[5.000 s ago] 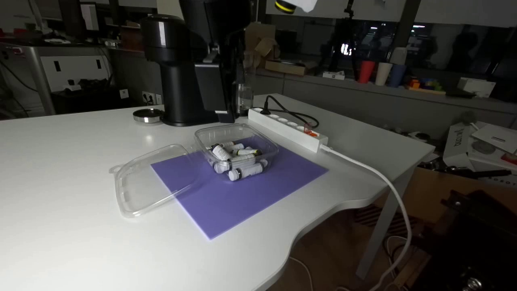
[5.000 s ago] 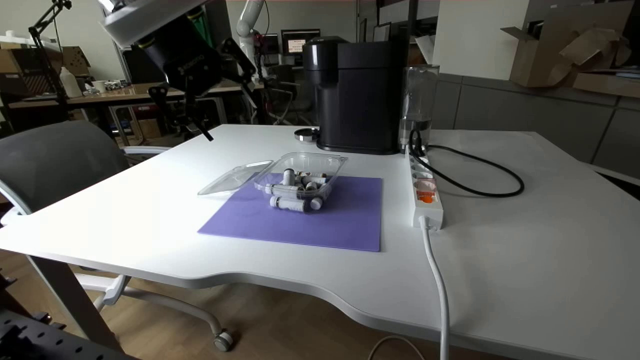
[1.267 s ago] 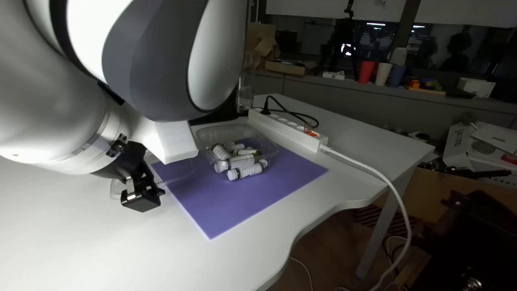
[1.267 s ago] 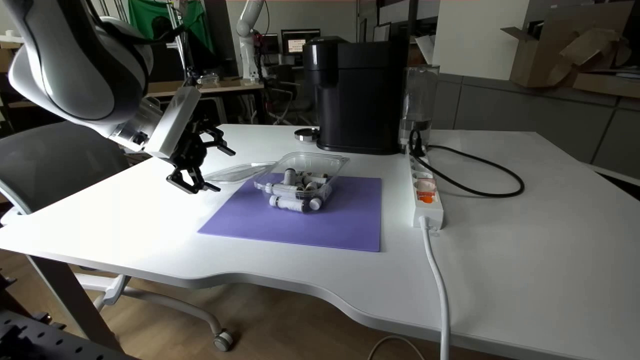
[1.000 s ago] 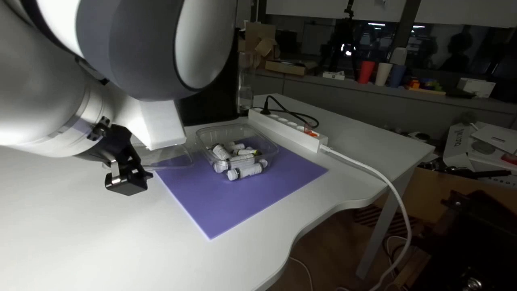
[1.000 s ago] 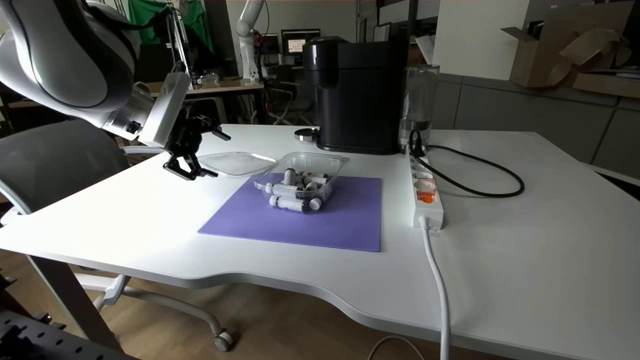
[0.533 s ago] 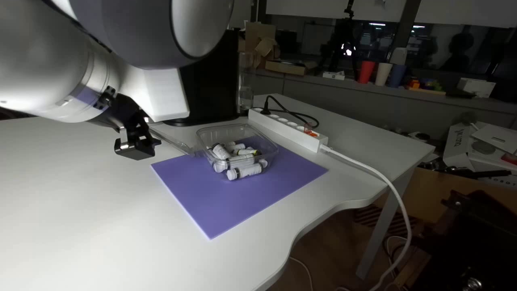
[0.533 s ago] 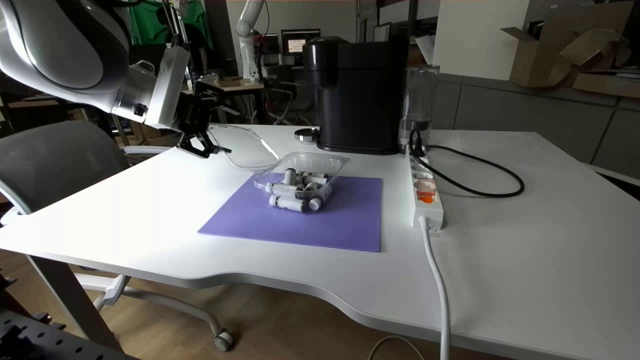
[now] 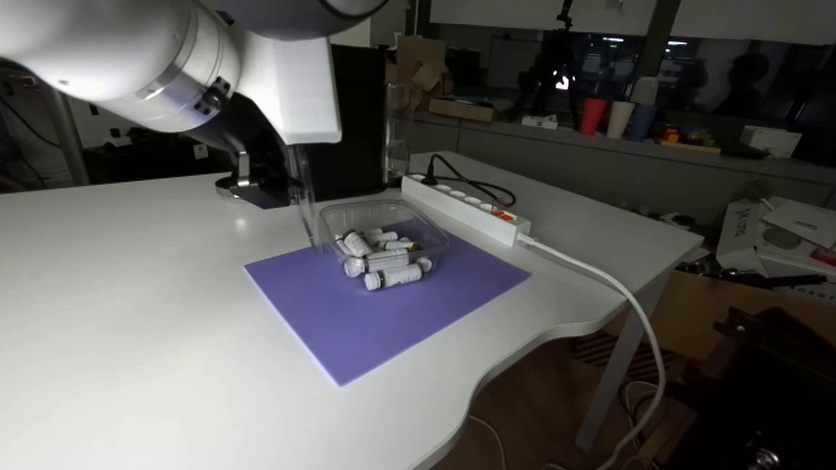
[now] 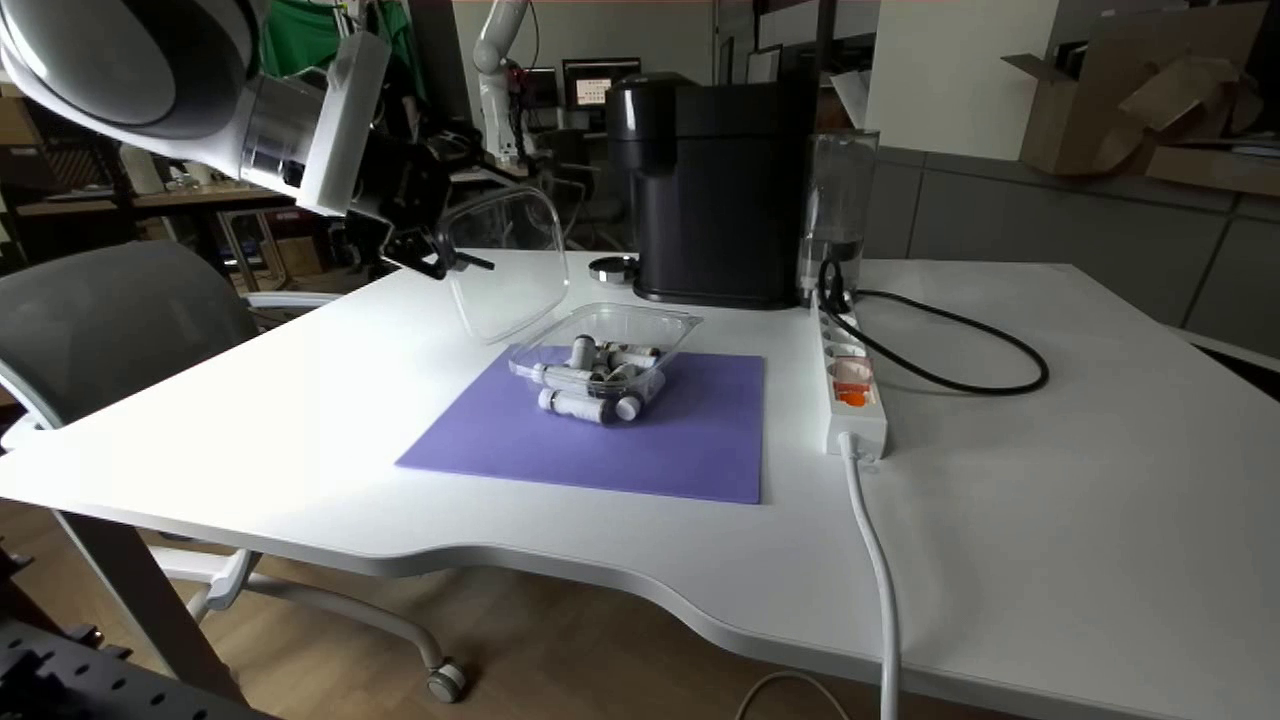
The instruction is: Close the plastic container.
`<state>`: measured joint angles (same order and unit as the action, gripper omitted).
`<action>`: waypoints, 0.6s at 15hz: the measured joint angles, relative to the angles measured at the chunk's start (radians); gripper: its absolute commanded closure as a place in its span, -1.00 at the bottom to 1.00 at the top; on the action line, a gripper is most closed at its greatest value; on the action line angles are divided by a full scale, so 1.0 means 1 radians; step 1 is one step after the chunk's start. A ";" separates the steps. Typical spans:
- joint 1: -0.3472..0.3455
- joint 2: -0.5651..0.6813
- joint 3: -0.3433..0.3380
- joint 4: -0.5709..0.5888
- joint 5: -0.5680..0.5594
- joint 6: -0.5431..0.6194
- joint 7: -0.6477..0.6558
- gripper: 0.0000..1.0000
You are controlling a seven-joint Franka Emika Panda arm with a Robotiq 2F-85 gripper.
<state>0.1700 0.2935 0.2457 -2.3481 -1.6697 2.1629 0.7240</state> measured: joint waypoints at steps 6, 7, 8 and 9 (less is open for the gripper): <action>-0.058 -0.097 -0.052 -0.053 0.200 0.034 -0.032 -1.00; -0.071 -0.108 -0.067 -0.059 0.239 0.051 -0.047 -1.00; -0.085 -0.118 -0.081 -0.065 0.277 0.072 -0.064 -1.00; -0.099 -0.125 -0.097 -0.069 0.312 0.094 -0.083 -1.00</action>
<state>0.0715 0.1684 0.1483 -2.4173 -1.3574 2.2572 0.6407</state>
